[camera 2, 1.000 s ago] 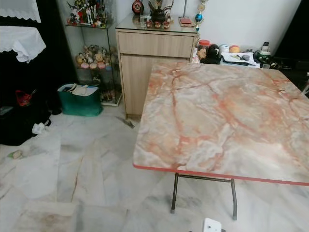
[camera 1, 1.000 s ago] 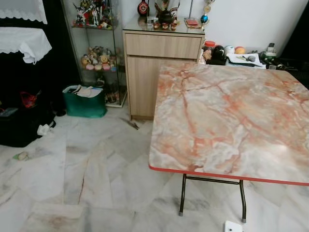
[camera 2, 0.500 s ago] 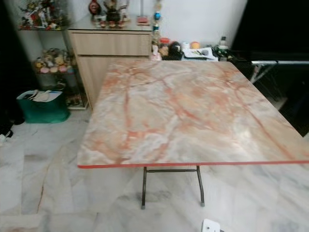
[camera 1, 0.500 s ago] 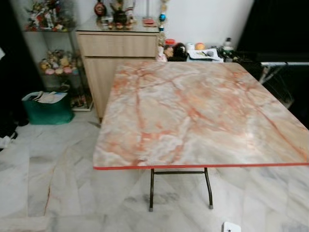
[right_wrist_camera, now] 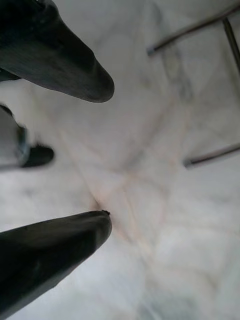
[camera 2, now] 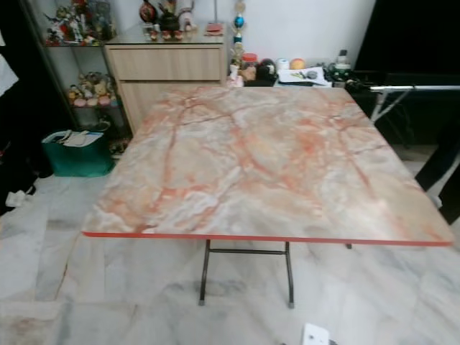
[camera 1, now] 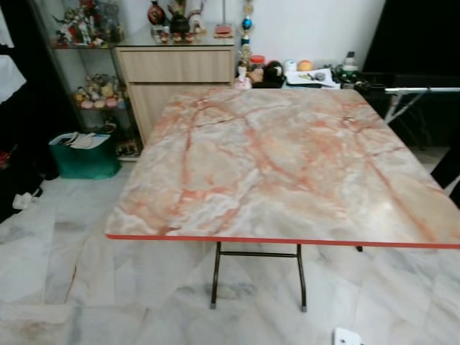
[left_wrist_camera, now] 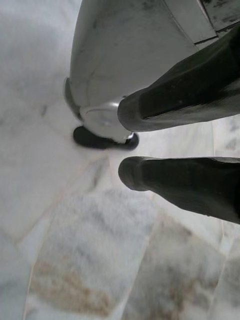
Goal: Hang hanger
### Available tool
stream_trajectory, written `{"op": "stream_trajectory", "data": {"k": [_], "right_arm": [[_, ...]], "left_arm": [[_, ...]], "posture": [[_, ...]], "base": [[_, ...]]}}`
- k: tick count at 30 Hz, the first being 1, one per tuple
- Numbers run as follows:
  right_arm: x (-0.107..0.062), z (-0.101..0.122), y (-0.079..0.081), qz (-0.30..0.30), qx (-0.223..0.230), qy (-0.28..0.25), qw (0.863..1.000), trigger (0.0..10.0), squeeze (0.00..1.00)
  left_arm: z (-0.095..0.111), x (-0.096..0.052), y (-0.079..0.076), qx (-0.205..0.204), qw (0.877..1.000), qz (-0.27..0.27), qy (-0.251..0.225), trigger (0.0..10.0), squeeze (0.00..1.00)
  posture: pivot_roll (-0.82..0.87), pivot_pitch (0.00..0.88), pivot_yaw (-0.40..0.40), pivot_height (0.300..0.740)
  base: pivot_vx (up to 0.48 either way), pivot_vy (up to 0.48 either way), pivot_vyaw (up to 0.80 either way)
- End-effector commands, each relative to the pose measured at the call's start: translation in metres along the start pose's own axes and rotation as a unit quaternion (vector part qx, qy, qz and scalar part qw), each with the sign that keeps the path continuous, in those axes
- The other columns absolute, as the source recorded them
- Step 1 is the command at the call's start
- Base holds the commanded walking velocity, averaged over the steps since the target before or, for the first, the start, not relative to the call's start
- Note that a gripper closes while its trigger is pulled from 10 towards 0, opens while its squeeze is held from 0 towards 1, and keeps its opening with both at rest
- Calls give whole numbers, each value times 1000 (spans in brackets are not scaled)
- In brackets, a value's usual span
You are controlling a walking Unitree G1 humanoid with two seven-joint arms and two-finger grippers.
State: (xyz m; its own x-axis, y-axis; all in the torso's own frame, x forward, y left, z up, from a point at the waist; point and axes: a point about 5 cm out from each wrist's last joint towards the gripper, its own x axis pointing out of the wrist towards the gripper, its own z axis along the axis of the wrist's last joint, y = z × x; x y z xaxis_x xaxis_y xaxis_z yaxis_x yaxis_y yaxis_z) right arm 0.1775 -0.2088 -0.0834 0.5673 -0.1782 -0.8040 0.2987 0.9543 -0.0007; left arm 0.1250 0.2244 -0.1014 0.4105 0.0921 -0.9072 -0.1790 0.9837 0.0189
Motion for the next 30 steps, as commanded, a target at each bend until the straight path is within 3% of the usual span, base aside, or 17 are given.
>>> {"op": "stream_trajectory", "data": {"k": [1, 30], "right_arm": [[-2, -11, 17, 84, 29, 23, 996, 10000, 0], [-3, -15, 14, 77, 30, 20, 996, 10000, 0]], "left_arm": [[48, 3, -14, 36, 995, -39, -79, 10000, 0], [40, 3, -21, 45, 995, -47, -69, 10000, 0]], "posture": [[176, 0, 0, 740], [125, 0, 4, 740]], "base": [[0, -270, 0], [0, -274, 0]]}}
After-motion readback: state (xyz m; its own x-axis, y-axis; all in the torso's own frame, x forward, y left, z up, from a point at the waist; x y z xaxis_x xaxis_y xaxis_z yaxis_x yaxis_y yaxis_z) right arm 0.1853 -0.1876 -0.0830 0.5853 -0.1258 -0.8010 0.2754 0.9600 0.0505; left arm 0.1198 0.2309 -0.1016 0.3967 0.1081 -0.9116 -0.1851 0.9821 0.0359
